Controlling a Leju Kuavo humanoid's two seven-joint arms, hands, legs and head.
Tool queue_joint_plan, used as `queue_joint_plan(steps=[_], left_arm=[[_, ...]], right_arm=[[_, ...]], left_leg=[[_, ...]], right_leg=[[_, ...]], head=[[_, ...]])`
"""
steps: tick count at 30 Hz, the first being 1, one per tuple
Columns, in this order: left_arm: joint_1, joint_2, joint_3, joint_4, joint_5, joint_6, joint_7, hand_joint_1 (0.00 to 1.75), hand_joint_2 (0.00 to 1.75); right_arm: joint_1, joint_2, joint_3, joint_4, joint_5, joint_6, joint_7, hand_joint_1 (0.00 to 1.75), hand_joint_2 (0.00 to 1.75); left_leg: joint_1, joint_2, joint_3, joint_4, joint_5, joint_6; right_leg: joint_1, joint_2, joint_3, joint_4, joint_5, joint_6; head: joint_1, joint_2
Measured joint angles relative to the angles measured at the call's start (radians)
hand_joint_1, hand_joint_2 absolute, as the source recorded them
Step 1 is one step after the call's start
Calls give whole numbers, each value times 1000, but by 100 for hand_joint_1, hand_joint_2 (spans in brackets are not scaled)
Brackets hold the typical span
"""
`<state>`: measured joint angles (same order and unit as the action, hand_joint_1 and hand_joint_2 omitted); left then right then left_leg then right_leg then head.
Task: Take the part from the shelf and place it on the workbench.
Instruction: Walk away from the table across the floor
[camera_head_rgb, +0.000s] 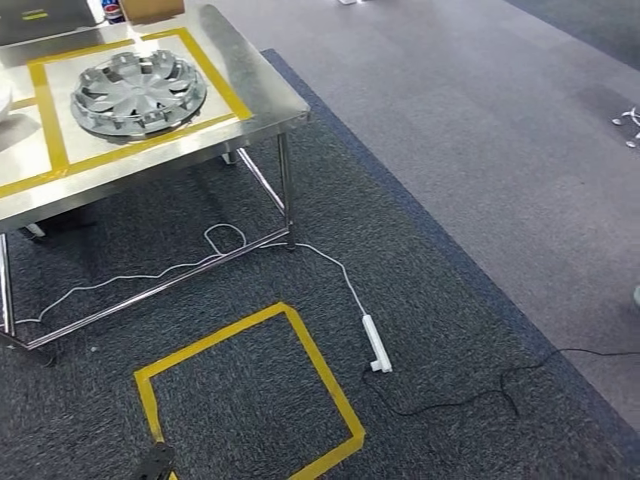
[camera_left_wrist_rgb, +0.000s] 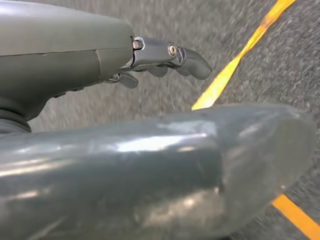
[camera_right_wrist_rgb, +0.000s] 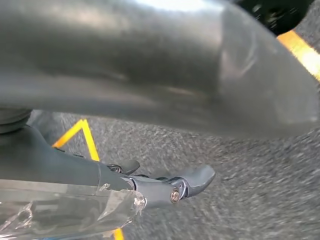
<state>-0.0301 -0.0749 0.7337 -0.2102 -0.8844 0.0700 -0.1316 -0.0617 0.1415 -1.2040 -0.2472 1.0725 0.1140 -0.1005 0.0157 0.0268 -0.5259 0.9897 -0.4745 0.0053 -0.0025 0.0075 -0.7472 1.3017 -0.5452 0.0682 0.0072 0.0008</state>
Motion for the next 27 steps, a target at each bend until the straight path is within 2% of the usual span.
queue_joint_plan(steps=[1,2,3,4,5,6,8,9,11,12,14,15,16,17,18,19,20,21,22,23,24,25,27], left_arm=[[-1,0,-3,0,-10,11,3,0,0],[-3,-1,-6,0,-18,16,3,0,0],[-5,-1,-8,0,-22,12,3,0,0],[-6,-2,-9,0,-25,1,3,0,0],[-7,-1,-10,0,-27,-14,3,0,0],[-9,-1,-11,0,-29,-26,3,0,0],[-12,0,-12,0,-38,-37,3,0,0],[-14,-1,-14,0,-44,-36,2,0,0],[-15,-2,-21,0,-56,-25,-8,0,0],[-14,-2,-24,0,-59,-14,-17,0,0],[-9,-2,-27,0,-62,9,-39,0,0],[-7,-2,-27,0,-62,17,-46,0,0],[-6,-3,-28,0,-63,22,-52,0,0],[-6,-3,-28,0,-63,24,-55,0,0],[-6,-3,-28,0,-63,26,-56,0,0],[-6,-4,-28,0,-63,27,-57,0,0],[-5,-5,-29,0,-63,27,-58,0,0],[-6,-5,-29,0,-62,28,-58,0,0],[-6,-6,-29,0,-61,28,-58,0,0],[-7,-8,-29,0,-61,29,-59,0,0],[-7,-9,-29,0,-61,29,-59,0,0],[-8,-10,-30,0,-62,29,-59,0,0],[-7,-11,-30,0,-63,29,-60,0,0]], right_arm=[[0,0,0,0,-2,2,10,0,0],[0,0,0,0,-4,8,23,0,0],[-1,-2,-1,0,-5,21,39,0,0],[-2,-3,-1,0,-3,35,53,0,0],[-4,-6,-1,1,-1,48,65,0,0],[-6,-9,0,1,2,57,73,0,0],[-6,-14,0,1,6,60,83,0,0],[-5,-15,0,1,7,59,86,0,0],[-7,-18,0,2,6,56,87,0,0],[-9,-19,0,2,5,54,87,0,0],[-10,-20,-1,2,1,49,84,0,0],[-9,-20,-1,2,-1,47,83,0,0],[-7,-21,-1,2,-2,46,82,0,0],[-5,-21,-1,2,-3,45,82,0,0],[-5,-21,-1,2,-4,45,81,0,0],[-6,-21,-1,2,-4,45,80,0,0],[-8,-21,-1,2,-4,45,79,0,0],[-8,-21,-1,2,-4,44,79,0,0],[-7,-21,-1,2,-4,44,78,0,0],[-4,-21,-1,2,-4,44,78,0,0],[0,-22,-1,2,-4,44,77,0,0],[4,-23,-1,2,-4,44,78,0,0],[2,-24,-1,3,-4,44,77,0,0]], left_leg=[[0,13,1,0,-1,-1],[0,25,4,0,-3,-2],[-1,36,8,0,-5,-5],[-4,46,11,1,-8,-9],[-7,54,14,1,-11,-14],[-10,62,16,0,-12,-18],[-12,78,20,-3,-13,-28],[-11,74,20,-1,-18,-33],[-8,36,-3,53,-57,-42],[-7,10,-31,111,-90,-44],[-7,-15,-97,243,-145,-45],[-7,-18,-118,278,-147,-45],[-6,-21,-122,278,-129,-45],[-4,-26,-109,241,-94,-46],[-1,-42,-84,182,-54,-47],[4,-72,-56,115,-22,-49],[9,-99,-34,64,-5,-49],[11,-119,-22,34,1,-46],[11,-124,-19,22,-1,-40],[10,-113,-20,22,-2,-31],[10,-100,-20,21,1,-23],[11,-87,-20,19,4,-16],[10,-56,-19,17,5,-5]], right_leg=[[-1,-3,13,-16,16,0],[-1,-10,46,-72,45,-2],[1,-31,89,-147,75,-4],[3,-50,127,-212,96,-10],[6,-63,152,-257,109,-16],[8,-70,161,-277,111,-24],[10,-49,157,-279,114,-37],[9,-39,156,-282,116,-43],[4,-18,157,-289,122,-55],[2,-7,156,-290,125,-59],[1,19,153,-290,127,-63],[1,33,153,-290,127,-63],[0,47,153,-289,128,-62],[-1,62,153,-289,129,-60],[-3,76,152,-288,130,-56],[-3,91,149,-283,130,-50],[-3,105,144,-278,131,-45],[-4,118,137,-274,132,-38],[-5,130,130,-272,134,-31],[-8,143,124,-275,138,-24],[-9,145,119,-275,140,-18],[-8,128,112,-265,133,-13],[-4,61,71,-180,82,-6]], head=[[0,0],[0,0],[1,0],[0,0],[0,0],[-1,0],[-1,0],[-1,0],[-5,0],[-7,0],[-9,0],[-9,0],[-9,0],[-9,0],[-9,0],[-10,0],[-10,0],[-10,0],[-11,0],[-11,0],[-11,0],[-8,0],[2,0]])
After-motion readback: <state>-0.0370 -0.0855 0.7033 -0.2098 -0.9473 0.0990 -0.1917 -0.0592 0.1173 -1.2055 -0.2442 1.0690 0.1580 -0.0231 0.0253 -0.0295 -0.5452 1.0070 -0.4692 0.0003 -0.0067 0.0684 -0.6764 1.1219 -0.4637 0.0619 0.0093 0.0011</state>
